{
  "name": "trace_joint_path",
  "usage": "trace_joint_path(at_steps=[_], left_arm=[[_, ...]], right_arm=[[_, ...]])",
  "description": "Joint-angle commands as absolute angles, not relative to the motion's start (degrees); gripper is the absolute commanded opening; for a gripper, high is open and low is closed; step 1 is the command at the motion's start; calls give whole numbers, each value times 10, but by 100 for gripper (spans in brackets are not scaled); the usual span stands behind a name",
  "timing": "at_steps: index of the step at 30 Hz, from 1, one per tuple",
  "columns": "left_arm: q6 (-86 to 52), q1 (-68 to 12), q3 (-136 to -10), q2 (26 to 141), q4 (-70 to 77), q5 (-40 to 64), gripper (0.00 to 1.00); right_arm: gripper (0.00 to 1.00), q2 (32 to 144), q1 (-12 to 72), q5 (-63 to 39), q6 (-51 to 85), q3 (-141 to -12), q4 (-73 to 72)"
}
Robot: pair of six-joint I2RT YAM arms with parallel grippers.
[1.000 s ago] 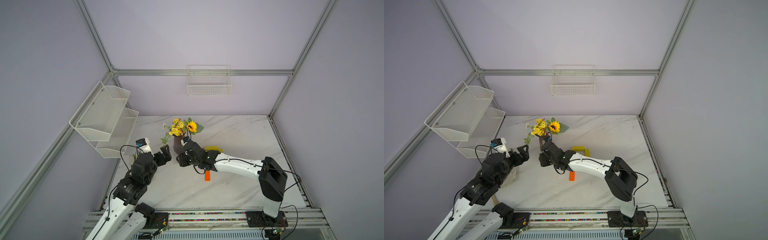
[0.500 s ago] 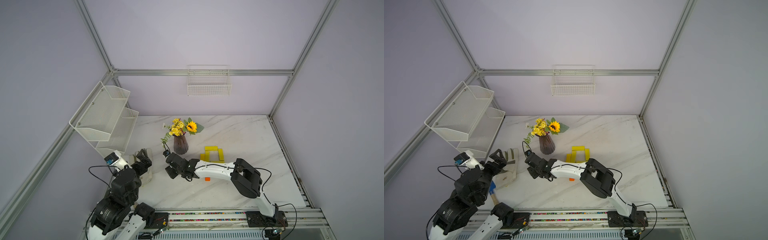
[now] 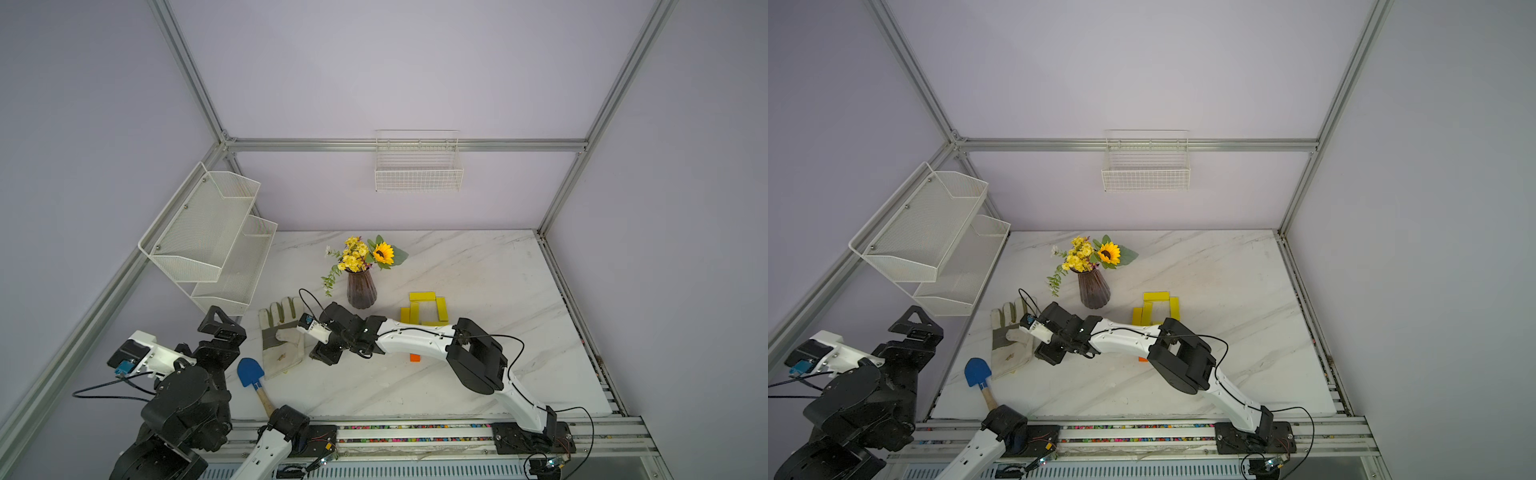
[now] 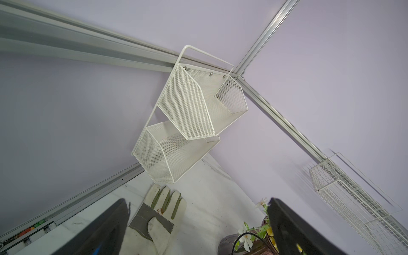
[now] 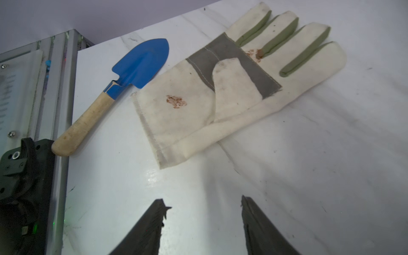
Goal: Assemble the number 8 with building blocks
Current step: Move the distractor to the center of the board.
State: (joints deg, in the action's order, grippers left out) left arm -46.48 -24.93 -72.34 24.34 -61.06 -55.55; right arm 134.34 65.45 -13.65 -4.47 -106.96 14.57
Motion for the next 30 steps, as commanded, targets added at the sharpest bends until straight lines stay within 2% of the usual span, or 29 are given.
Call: trace_joint_path(at_steps=[1, 7, 9, 15, 17, 19, 21, 24, 30], left_arm=[[-477, -251, -729, 283, -626, -563, 100], [-478, -251, -685, 301, -590, -530, 100], [-494, -250, -673, 321, -601, -513, 100], [-582, -246, -709, 493, -753, -451, 100], [-584, -216, -706, 532, -769, -403, 100], [-549, -151, -673, 544, -733, -309, 92], [-513, -75, -625, 541, -685, -199, 74], [-499, -46, -587, 548, -657, -128, 46], [-471, -51, -552, 597, -625, -22, 28]], right_arm=[[61, 1376, 660, -200, -84, -1101, 182], [61, 1420, 664, -195, -95, -1141, 190], [58, 1417, 664, -184, -96, -1141, 187], [56, 1250, 663, -128, -90, -944, 100], [56, 1176, 663, -114, -72, -871, 71], [55, 1105, 663, -90, -47, -803, 50], [51, 1037, 663, -62, -21, -755, 39], [47, 953, 663, -21, 10, -698, 24], [41, 857, 663, 50, 36, -631, 10]])
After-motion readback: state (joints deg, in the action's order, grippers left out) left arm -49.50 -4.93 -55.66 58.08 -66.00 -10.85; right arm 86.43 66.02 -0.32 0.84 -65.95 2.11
